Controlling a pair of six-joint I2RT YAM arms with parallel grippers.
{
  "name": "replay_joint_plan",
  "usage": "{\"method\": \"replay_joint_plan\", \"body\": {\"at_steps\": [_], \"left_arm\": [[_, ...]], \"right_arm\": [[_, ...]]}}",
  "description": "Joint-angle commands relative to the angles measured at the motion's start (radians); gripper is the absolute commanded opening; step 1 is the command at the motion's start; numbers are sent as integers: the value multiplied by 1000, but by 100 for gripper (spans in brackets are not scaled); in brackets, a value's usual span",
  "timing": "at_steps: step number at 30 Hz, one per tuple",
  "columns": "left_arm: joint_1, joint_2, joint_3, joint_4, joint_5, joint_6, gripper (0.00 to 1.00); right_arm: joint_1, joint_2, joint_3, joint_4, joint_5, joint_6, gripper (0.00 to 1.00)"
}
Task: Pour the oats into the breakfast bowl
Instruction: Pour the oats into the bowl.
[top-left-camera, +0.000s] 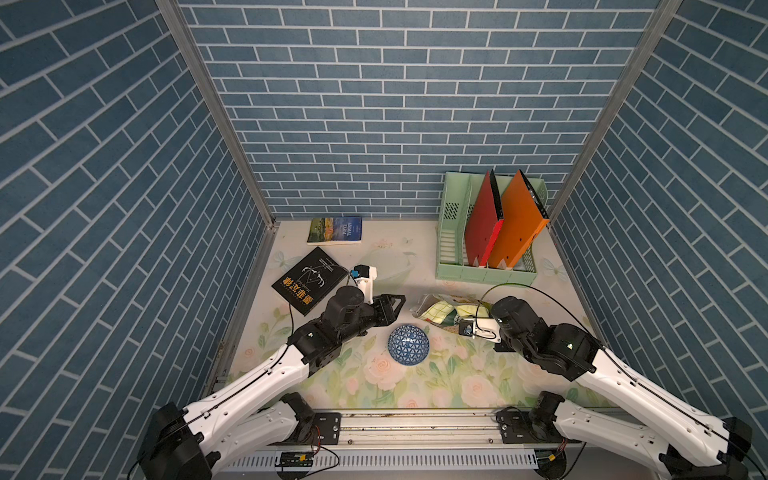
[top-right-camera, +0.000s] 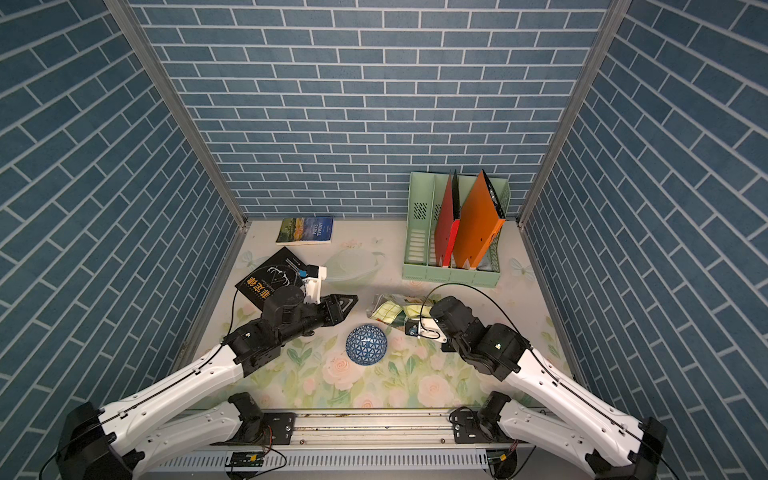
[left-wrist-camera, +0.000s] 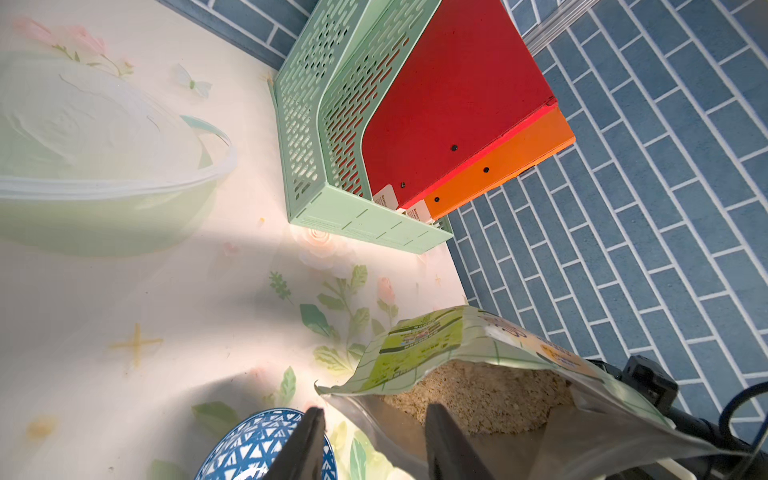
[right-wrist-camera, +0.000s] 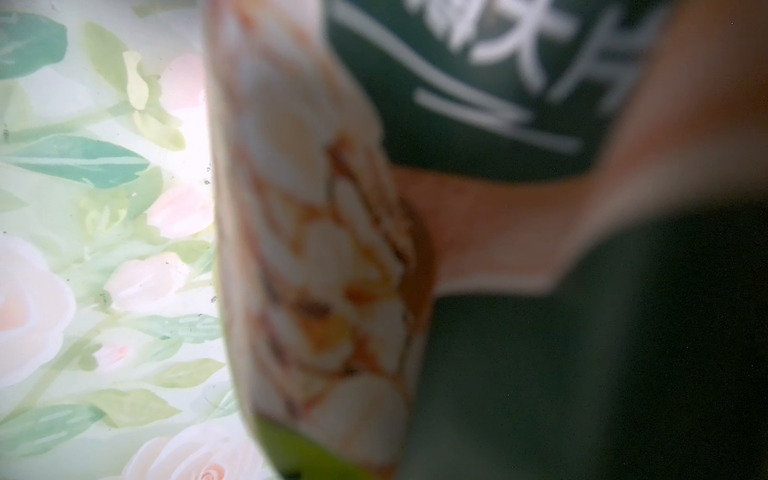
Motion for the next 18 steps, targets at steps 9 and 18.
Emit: {"method": "replay_joint_plan", "body": {"at_steps": [9, 18], "left_arm": [[-40, 13, -86, 149, 2, 122, 46], [-86, 11, -132, 205, -100, 262, 55]], "right_arm": [[5, -10, 67, 64, 24, -85, 0], [13, 20, 93, 25, 30, -114, 0]]}}
